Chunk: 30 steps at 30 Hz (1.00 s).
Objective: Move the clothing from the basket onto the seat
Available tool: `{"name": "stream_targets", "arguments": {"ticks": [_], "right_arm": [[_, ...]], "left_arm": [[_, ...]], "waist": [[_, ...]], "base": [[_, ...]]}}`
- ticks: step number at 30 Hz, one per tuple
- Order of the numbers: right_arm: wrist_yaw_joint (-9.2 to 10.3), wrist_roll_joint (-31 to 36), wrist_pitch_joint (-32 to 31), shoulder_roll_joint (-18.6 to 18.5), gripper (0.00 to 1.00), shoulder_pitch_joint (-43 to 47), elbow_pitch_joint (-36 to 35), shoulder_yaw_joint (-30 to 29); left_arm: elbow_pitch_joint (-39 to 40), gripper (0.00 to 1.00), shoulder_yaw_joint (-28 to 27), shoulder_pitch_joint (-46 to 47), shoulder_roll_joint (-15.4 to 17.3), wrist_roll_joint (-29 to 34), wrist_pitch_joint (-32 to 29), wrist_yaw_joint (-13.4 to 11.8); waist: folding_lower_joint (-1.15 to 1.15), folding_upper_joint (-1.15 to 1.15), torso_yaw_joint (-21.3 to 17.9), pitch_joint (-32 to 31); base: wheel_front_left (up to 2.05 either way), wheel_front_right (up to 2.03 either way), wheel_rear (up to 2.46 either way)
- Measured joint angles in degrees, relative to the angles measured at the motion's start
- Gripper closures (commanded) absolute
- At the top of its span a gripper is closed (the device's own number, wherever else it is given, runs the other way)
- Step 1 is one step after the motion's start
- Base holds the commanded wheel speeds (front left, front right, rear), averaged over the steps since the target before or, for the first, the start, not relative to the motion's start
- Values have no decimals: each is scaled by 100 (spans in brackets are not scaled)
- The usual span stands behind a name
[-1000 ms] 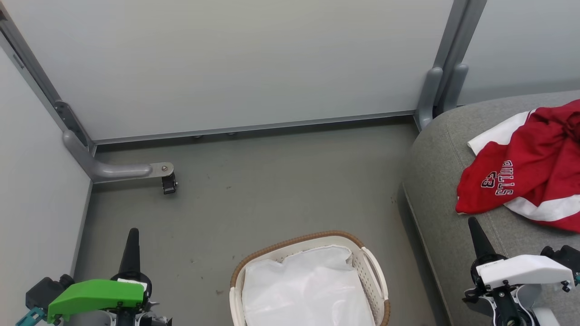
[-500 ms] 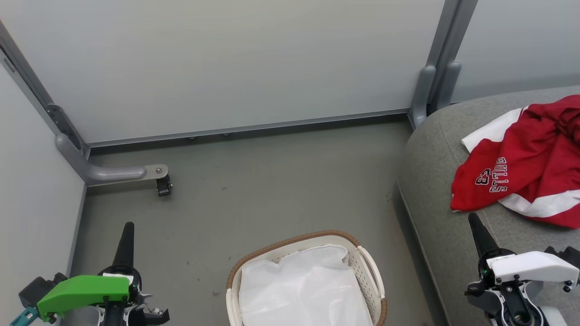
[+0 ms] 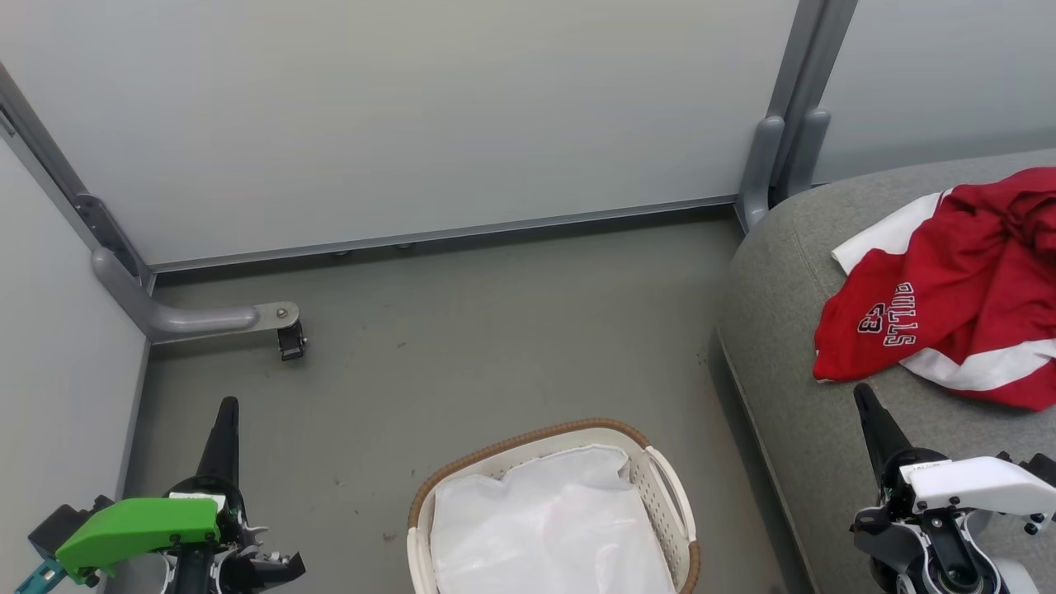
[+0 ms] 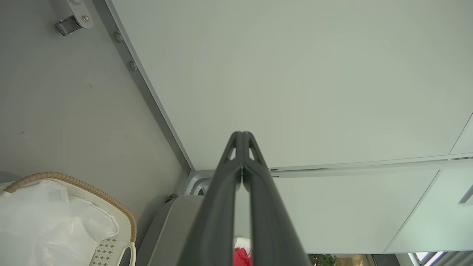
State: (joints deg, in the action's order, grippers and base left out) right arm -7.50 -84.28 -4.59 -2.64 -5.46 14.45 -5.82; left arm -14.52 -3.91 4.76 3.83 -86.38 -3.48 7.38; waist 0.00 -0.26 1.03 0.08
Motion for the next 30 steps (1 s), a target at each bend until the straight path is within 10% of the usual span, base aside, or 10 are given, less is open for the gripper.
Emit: {"name": "stream_targets", "arguments": {"ticks": [30], "right_arm": [[1, -802, -198, -7, 100, -49, -33, -70]], "left_arm": [[49, 100, -155, 112, -22, -688, -227, 0]], "waist": [[0, 0, -103, 10]], "base": [[0, 0, 0]]}}
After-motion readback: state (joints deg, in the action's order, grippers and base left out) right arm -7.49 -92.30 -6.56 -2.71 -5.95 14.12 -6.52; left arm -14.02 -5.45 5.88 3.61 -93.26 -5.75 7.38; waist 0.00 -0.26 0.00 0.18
